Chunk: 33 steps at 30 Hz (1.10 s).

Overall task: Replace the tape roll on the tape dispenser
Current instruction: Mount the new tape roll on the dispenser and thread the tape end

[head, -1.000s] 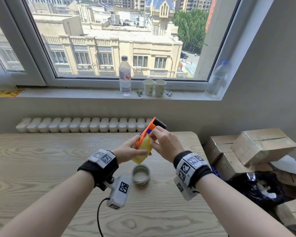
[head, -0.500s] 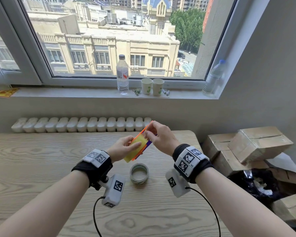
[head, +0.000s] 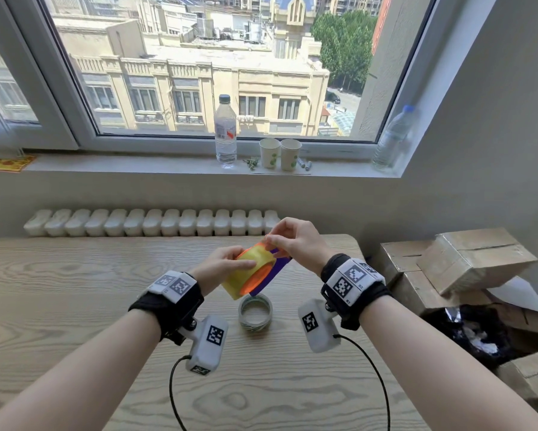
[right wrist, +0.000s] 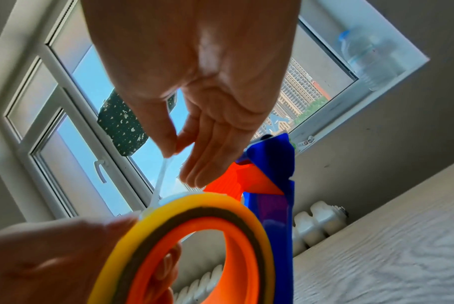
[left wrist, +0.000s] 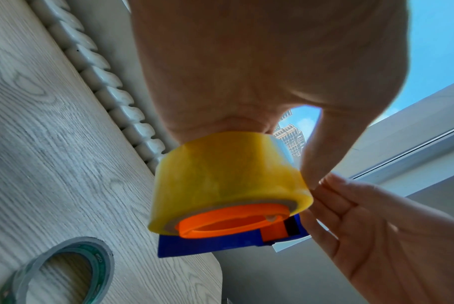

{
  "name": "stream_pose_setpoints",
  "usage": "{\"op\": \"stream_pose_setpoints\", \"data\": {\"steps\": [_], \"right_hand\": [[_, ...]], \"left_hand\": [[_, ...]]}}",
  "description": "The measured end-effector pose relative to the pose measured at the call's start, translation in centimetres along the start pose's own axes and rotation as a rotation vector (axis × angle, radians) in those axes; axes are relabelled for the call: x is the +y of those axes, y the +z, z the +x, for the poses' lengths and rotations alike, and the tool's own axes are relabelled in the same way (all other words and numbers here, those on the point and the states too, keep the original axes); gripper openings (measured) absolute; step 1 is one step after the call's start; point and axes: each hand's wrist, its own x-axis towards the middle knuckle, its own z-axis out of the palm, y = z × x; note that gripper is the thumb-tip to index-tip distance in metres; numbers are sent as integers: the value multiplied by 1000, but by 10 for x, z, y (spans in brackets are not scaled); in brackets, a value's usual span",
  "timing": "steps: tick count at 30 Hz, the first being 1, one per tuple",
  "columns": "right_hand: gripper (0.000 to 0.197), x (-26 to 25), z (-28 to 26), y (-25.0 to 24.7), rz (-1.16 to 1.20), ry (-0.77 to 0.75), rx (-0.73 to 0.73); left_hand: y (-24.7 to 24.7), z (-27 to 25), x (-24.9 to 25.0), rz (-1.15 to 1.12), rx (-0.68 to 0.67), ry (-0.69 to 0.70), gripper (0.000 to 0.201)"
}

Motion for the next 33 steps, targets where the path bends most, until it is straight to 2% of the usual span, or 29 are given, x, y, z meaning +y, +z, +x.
{"op": "stream_pose_setpoints", "data": {"steps": [2,5,6,9,12,17,22,29,33], "right_hand": [[10,0,1,-1,10,16,10],[13,-1,1,-3,-43,11,23],[14,-1,1,-3,-70,0,31],[13,4,4,-4,-232,-55,76],[9,7,5,-2,-322,-92,119],[9,6,2,3,-350,-129,163],[28,7,-3,3,-280,-166,169],[23,16,-7,7,-288,-243,192],[30,15,-7,9,-332,-256,169]], "left_hand": [[0,0,1,-15,-19,-4,63],[-1,-1,3,-21,-35,-8,38],[-1,-1,3,-17,-43,-8,36],[-2,-1,4,6,-72,-16,45],[0,0,4,-1,-82,-16,40],[3,2,5,-43,-76,0,39],[5,5,3,-68,-42,14,39],[5,7,3,-93,8,13,51],[7,6,5,-119,7,34,51]]}}
